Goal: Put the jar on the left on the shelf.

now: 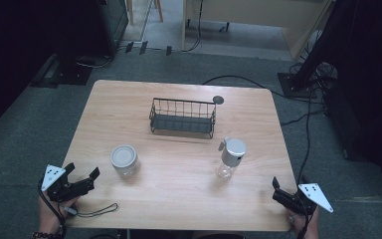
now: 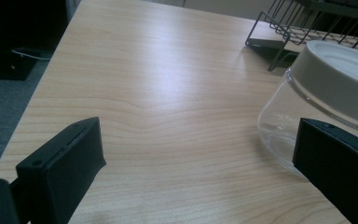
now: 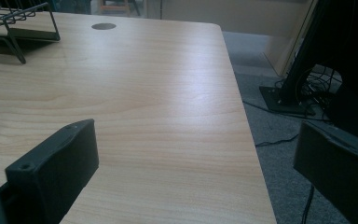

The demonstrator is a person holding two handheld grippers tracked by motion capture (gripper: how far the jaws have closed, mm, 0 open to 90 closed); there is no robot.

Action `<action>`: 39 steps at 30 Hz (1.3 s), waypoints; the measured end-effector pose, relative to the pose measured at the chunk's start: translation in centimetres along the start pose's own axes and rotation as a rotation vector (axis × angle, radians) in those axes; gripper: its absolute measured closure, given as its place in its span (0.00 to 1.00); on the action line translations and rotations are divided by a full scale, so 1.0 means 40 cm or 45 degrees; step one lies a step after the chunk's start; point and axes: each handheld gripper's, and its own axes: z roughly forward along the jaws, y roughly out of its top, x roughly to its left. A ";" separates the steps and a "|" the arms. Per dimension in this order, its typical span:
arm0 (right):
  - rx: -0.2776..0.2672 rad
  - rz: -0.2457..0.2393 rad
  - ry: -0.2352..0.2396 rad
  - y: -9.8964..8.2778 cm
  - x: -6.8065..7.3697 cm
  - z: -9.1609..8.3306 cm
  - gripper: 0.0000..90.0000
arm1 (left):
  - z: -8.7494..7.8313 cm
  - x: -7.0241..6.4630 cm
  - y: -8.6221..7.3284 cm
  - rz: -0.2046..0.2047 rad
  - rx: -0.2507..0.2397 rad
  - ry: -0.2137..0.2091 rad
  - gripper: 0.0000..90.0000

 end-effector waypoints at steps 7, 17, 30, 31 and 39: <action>-0.002 0.011 0.003 0.000 -0.002 -0.002 0.00 | -0.002 -0.017 0.004 -0.005 -0.041 -0.018 0.02; -0.004 0.011 -0.004 0.000 -0.001 -0.001 0.00 | -0.005 -0.029 0.005 0.003 -0.051 -0.050 0.02; -0.007 -0.003 -0.009 -0.001 0.002 -0.003 0.00 | 0.010 -0.086 0.006 0.099 -0.052 -0.093 0.02; -0.007 -0.003 -0.009 -0.002 0.003 -0.003 0.00 | 0.011 -0.090 0.006 0.103 -0.049 -0.098 0.02; -0.007 -0.025 -0.016 -0.002 0.007 -0.003 0.00 | 0.023 -0.120 0.005 0.117 -0.016 -0.130 0.02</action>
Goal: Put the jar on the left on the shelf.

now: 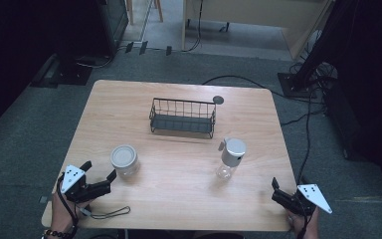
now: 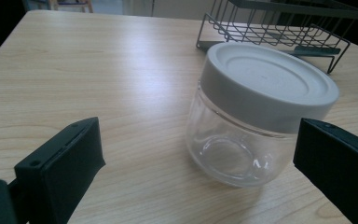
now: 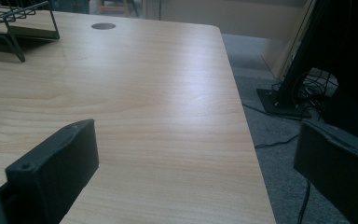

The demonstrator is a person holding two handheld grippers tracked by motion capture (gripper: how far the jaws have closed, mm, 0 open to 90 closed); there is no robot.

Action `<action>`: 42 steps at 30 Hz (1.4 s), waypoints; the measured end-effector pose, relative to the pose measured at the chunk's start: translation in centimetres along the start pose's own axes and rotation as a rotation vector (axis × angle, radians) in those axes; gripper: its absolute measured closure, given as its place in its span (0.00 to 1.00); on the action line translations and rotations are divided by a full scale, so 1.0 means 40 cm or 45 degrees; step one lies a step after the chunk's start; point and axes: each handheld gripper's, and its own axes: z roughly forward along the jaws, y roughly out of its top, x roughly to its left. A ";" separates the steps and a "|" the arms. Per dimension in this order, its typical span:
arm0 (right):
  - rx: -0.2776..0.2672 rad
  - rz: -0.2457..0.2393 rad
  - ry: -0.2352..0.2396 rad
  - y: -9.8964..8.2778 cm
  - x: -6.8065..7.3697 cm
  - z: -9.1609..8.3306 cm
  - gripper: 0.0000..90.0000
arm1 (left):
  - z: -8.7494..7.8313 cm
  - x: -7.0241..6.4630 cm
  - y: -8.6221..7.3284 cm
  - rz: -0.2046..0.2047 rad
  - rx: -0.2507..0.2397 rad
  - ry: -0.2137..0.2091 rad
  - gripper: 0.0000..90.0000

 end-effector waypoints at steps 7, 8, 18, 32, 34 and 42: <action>0.000 -0.001 -0.005 0.000 0.001 0.000 0.00 | 0.008 -0.016 0.012 -0.007 0.004 -0.042 0.02; -0.001 -0.002 -0.005 0.000 0.001 0.000 0.00 | 0.010 -0.018 0.014 -0.003 0.003 -0.044 0.02; 0.001 -0.008 -0.004 0.000 0.003 -0.001 0.00 | 0.027 -0.044 0.017 0.034 0.020 -0.050 0.01; 0.002 -0.008 -0.002 0.000 0.003 0.000 0.00 | 0.057 -0.070 0.018 0.069 0.046 -0.044 0.00; 0.003 -0.007 -0.002 0.000 0.003 0.000 0.00 | 0.063 -0.073 0.016 0.063 0.047 -0.046 0.00; 0.004 -0.009 -0.001 0.000 0.003 0.000 0.00 | 0.085 -0.088 0.013 0.069 0.071 -0.016 0.00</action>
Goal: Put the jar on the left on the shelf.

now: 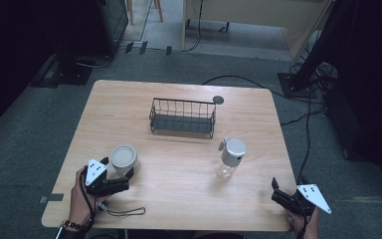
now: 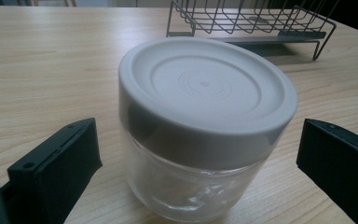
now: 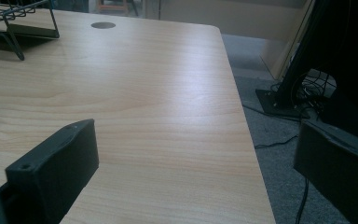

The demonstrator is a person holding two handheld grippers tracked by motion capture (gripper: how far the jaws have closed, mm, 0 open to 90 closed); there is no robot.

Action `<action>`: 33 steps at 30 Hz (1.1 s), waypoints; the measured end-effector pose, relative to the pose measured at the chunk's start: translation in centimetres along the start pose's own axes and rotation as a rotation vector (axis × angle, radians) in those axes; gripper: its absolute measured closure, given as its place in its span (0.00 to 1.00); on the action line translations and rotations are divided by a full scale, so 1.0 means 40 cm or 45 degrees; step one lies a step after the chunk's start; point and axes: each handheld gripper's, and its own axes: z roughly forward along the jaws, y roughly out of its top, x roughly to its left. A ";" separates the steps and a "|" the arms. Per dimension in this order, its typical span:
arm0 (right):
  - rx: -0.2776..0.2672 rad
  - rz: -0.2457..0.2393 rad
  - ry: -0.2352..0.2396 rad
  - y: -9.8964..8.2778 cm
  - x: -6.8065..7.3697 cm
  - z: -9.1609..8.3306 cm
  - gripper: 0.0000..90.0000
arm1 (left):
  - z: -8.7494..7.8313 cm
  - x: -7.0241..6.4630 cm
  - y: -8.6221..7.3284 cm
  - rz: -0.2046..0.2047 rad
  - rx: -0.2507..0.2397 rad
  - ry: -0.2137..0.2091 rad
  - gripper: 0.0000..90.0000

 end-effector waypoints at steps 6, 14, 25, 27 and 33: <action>-0.002 -0.002 -0.004 0.000 0.000 0.000 0.00 | 0.020 -0.003 0.002 -0.027 0.022 0.033 0.00; -0.004 -0.003 -0.004 0.000 0.000 -0.001 0.00 | 0.043 -0.010 0.002 -0.046 0.051 0.047 0.00; -0.005 -0.004 -0.002 -0.001 0.000 -0.001 0.00 | 0.072 -0.026 0.004 -0.038 0.067 0.113 0.03; -0.004 -0.005 -0.002 -0.001 0.000 -0.001 0.00 | 0.075 -0.026 0.005 -0.043 0.063 0.134 0.03; -0.005 -0.006 0.000 -0.001 0.001 -0.002 0.00 | 0.085 -0.030 0.009 -0.033 0.079 0.164 0.08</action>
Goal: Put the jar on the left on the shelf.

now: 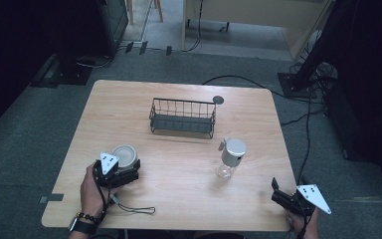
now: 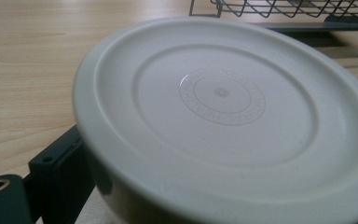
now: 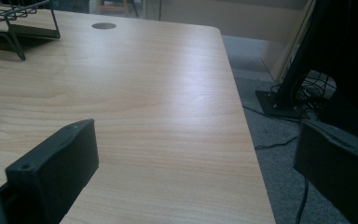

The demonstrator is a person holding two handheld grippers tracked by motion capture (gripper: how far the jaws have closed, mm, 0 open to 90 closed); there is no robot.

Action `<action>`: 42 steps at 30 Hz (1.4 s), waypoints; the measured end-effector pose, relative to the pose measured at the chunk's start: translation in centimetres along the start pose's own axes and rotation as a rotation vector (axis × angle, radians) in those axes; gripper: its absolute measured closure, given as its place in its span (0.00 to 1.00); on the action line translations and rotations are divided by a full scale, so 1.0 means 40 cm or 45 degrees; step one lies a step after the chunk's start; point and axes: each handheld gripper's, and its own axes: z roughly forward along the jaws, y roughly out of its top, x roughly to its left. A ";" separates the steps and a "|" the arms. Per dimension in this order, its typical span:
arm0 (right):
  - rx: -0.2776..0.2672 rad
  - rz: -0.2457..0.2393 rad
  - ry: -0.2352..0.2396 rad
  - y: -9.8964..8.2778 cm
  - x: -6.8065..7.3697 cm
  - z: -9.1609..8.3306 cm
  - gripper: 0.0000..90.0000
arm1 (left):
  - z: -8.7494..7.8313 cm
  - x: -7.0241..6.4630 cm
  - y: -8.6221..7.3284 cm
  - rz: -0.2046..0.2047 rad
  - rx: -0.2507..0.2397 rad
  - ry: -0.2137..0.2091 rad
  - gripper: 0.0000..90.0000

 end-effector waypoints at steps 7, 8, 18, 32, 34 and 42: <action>0.001 0.001 -0.002 0.000 0.000 0.000 0.00 | 0.007 -0.003 0.007 0.004 0.003 0.054 0.09; 0.000 0.000 -0.001 0.000 0.000 0.000 0.00 | 0.008 -0.003 0.009 0.006 0.008 0.058 0.10; 0.001 0.002 0.000 0.000 -0.001 0.000 0.00 | 0.016 -0.017 0.023 0.011 0.010 0.057 0.11; 0.002 0.005 0.003 0.000 -0.001 0.000 0.00 | 0.027 -0.039 0.054 0.011 -0.035 0.022 0.11; 0.001 0.008 0.002 0.000 -0.002 0.000 0.00 | 0.032 -0.047 0.063 0.020 -0.036 0.011 0.11; 0.002 0.006 0.006 0.000 -0.002 0.000 0.00 | 0.053 -0.063 0.079 0.032 -0.030 -0.020 0.11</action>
